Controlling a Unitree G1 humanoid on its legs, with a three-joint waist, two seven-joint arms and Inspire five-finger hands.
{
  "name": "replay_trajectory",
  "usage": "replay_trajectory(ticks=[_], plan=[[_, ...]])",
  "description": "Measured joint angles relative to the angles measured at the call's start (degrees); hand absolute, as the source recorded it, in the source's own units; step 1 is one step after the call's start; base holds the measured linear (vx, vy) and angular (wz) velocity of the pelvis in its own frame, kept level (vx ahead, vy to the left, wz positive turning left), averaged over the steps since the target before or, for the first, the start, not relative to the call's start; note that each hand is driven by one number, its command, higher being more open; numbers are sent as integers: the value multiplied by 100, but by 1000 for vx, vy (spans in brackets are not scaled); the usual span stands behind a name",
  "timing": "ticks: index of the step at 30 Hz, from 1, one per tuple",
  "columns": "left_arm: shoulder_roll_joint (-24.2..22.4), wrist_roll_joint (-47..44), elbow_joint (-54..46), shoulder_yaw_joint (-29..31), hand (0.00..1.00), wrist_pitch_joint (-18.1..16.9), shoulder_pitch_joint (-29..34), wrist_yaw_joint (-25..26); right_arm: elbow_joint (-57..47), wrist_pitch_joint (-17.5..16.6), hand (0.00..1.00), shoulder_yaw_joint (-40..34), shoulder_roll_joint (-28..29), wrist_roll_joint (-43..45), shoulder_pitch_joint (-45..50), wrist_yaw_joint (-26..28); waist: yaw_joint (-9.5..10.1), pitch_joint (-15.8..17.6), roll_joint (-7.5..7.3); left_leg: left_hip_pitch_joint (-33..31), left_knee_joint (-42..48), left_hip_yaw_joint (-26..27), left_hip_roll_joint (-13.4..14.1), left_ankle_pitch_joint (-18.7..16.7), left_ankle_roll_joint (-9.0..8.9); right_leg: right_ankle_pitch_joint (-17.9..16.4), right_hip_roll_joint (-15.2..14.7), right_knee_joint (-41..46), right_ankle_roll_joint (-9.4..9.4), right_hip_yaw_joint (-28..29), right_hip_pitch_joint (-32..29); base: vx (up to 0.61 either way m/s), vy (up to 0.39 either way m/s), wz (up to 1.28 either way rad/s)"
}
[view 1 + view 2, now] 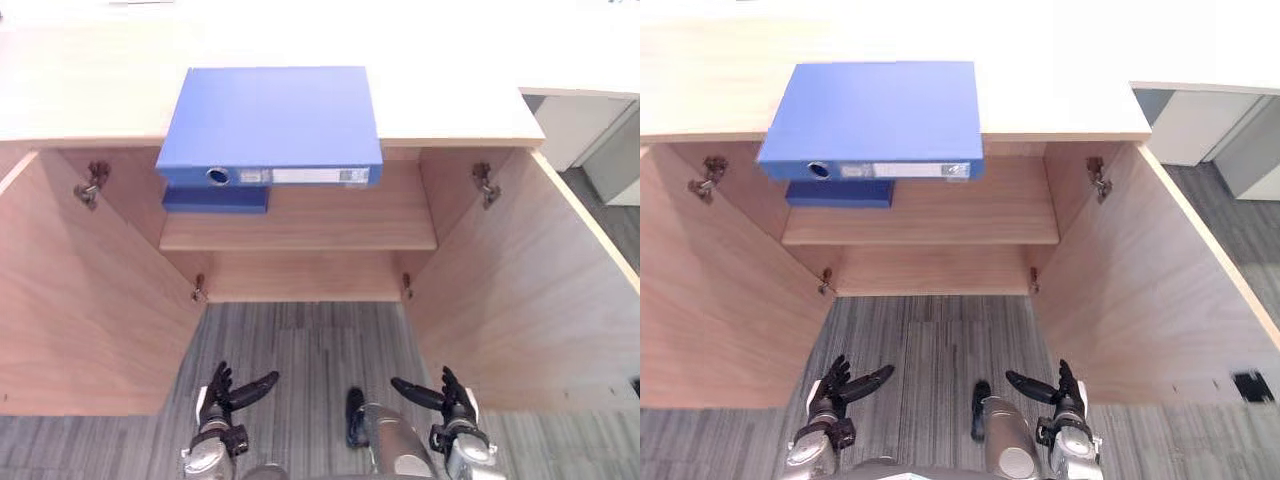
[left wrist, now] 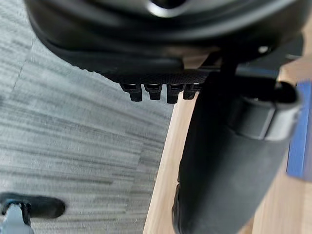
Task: Walk over to the cabinet, pick up the folder, carry it to the office cabinet, place the folder inside the office cabinet, then close the office cabinet door
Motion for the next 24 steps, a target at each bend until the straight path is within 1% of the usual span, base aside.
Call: replay_trajectory(ticks=[1,2,3,4,5,6,7,8,9,11,12,14,15,16,17,18,19,21,24], plan=[[-77,0,-109,-3,100,-1,54,-19,-143,8,100,6,76,3,124,-16,73,3,8,-386,1145,20,285,-73,-106,-47,95,-250,-40,-77,418,368,-155,25],[-104,0,-198,-13,100,-1,108,-25,-225,6,100,8,99,3,199,-15,129,0,3,-562,1509,96,383,-126,-113,-58,133,-372,-58,-76,606,304,-87,-4],[-121,1,-283,-63,100,-4,142,-50,-384,-11,100,-3,144,5,257,-28,176,-23,-18,-846,1730,232,451,-228,-33,-62,150,-579,-63,-71,846,263,-40,-14],[-153,1,-356,-62,100,-4,153,-71,-455,-20,100,-16,146,8,243,-24,192,-33,-6,-995,1346,409,462,-284,76,-51,141,-757,-47,-45,1041,249,-22,-13],[-163,1,-389,-63,100,-4,156,-72,-452,-28,100,-24,143,8,229,-27,203,-56,16,-1035,1030,468,450,-290,91,-45,141,-822,-38,-21,1100,251,29,-17],[-171,1,-401,-64,100,-4,156,-72,-442,-27,100,-63,139,8,223,-25,256,-99,50,-1062,460,465,388,-286,99,-41,139,-880,-31,28,1143,261,79,-28],[-166,0,-416,-62,100,-4,123,-65,-371,-27,100,-176,118,7,180,-35,302,-158,112,-1036,-661,352,215,-113,154,-19,125,-935,8,86,1191,309,134,-28],[-167,0,-420,-73,100,-4,118,-64,-305,-23,100,-254,110,7,149,-46,293,-192,170,-983,-1387,250,83,377,177,-19,126,-952,69,106,1190,287,174,-28],[-144,-2,-425,-94,100,-3,117,-64,-221,-20,100,-330,106,7,128,-62,295,-220,185,-923,-1722,140,-4,821,46,-63,129,-979,172,192,1205,174,131,-16],[-6,1,-547,-213,100,8,154,-53,-110,9,100,-346,124,3,124,-64,265,-257,113,-715,-2058,163,-210,905,114,-22,-27,-1126,301,242,1312,167,144,2],[48,2,-841,-275,100,26,245,-57,-109,10,100,-346,123,1,193,-65,262,-269,92,-613,-2199,181,-315,933,157,-18,-127,-1221,358,248,1392,172,158,12],[98,3,-1339,-287,100,26,383,-52,-107,10,100,-338,124,1,245,-59,272,-271,93,-532,-2333,180,-420,956,192,12,-212,-1318,407,251,1470,80,97,7],[177,5,-1795,-287,100,25,491,-49,-95,10,100,-335,127,0,266,-50,290,-271,91,-476,-2410,169,-473,965,205,33,-241,-1403,442,244,1538,70,89,10],[276,78,-2255,-274,100,20,600,-10,-94,10,100,-336,126,1,289,-50,303,-271,91,-406,-2491,157,-511,980,228,46,-262,-1450,464,232,1600,58,74,9],[324,161,-2495,-264,100,3,664,30,-94,9,100,-337,126,1,293,-51,303,-272,91,-370,-2523,148,-527,987,236,47,-274,-1455,465,226,1628,25,39,9],[398,420,-3054,-202,100,-53,813,106,-94,-2,100,-337,123,-1,289,-52,309,-277,91,-293,-2580,136,-565,998,249,48,-288,-1463,466,218,1694,11,30,6],[434,554,-3291,-192,100,-79,882,171,-94,-11,100,-336,123,-1,289,-52,312,-294,90,-265,-2616,134,-578,1010,254,49,-288,-1472,467,218,1711,0,27,6],[481,1080,-4093,-176,100,-195,1125,430,-79,-78,100,-334,114,-15,305,-57,317,-407,95,-197,-2803,105,-624,1109,272,62,-304,-1522,487,202,1735,-20,5,7],[553,1543,-4884,-195,100,-353,1275,592,-18,-183,100,-301,104,-63,303,-58,322,-448,95,-135,-2977,43,-656,1227,287,74,-311,-1525,505,167,1748,-54,-8,10]])
